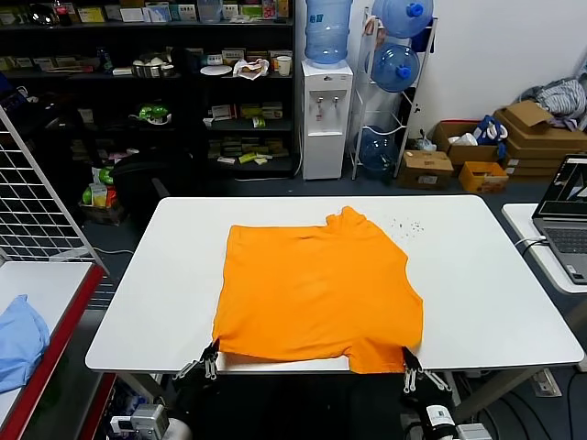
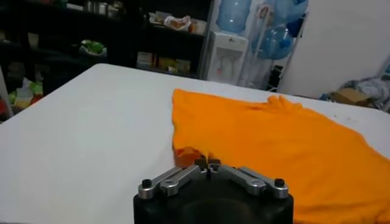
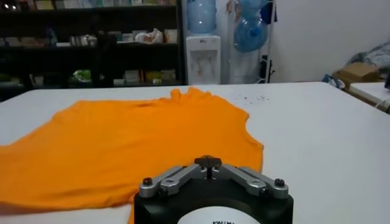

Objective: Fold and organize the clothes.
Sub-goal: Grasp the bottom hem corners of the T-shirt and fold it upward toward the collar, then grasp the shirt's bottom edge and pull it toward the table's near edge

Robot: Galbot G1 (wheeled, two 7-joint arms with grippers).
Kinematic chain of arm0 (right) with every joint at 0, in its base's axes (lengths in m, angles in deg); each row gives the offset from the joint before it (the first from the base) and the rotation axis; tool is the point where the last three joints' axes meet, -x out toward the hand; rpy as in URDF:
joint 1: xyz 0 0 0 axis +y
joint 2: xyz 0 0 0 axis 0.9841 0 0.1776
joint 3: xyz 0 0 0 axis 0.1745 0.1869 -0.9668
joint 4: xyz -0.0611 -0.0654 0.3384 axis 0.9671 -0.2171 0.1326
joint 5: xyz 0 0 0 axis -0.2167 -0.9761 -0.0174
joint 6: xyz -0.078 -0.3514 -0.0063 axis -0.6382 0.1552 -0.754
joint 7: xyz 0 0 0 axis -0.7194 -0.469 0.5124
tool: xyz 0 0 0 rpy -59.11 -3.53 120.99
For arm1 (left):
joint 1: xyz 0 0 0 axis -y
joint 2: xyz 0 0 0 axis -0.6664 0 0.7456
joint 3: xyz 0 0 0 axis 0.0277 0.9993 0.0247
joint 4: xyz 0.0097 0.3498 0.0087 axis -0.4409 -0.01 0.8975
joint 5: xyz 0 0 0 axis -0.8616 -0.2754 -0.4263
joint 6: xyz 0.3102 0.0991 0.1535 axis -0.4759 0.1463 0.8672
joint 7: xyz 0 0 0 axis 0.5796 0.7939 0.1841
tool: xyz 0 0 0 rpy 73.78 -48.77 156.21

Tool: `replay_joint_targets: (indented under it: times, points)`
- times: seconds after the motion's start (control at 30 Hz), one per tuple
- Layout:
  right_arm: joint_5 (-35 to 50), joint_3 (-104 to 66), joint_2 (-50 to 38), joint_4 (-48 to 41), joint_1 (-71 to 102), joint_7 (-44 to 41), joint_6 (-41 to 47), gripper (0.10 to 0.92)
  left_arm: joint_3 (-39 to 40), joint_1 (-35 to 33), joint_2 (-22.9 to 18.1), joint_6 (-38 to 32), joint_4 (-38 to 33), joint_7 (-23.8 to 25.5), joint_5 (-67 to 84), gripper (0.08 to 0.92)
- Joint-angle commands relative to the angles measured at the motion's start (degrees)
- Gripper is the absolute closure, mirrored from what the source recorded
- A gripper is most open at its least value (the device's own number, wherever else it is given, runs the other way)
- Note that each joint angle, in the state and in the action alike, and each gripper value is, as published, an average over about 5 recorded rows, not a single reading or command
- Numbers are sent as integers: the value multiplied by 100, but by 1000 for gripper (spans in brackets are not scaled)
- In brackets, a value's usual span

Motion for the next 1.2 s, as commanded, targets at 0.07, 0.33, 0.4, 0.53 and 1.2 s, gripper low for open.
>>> replay_joint_targets:
  times: [0.07,0.33,0.4,0.53,1.2]
  points:
    - [538,91,-157,-523,-1658,176,211,903,289,1582,41,-276,779,95,297,908]
    - [1064,346,-159,-1499,-3299,533,543,903,592,3070,-117,-100,2036,-96,477,908]
    - [1113,422,-131,-1755,-3691,640,629,903,674,3355,-160,-43,2332,-164,479,908]
    - [1177,550,-74,-2190,-4277,768,729,903,775,3722,-261,89,2783,-300,444,908]
    - [809,582,-437,-2133,-3689,-188,459,483,429,2838,-14,264,2086,-67,490,548]
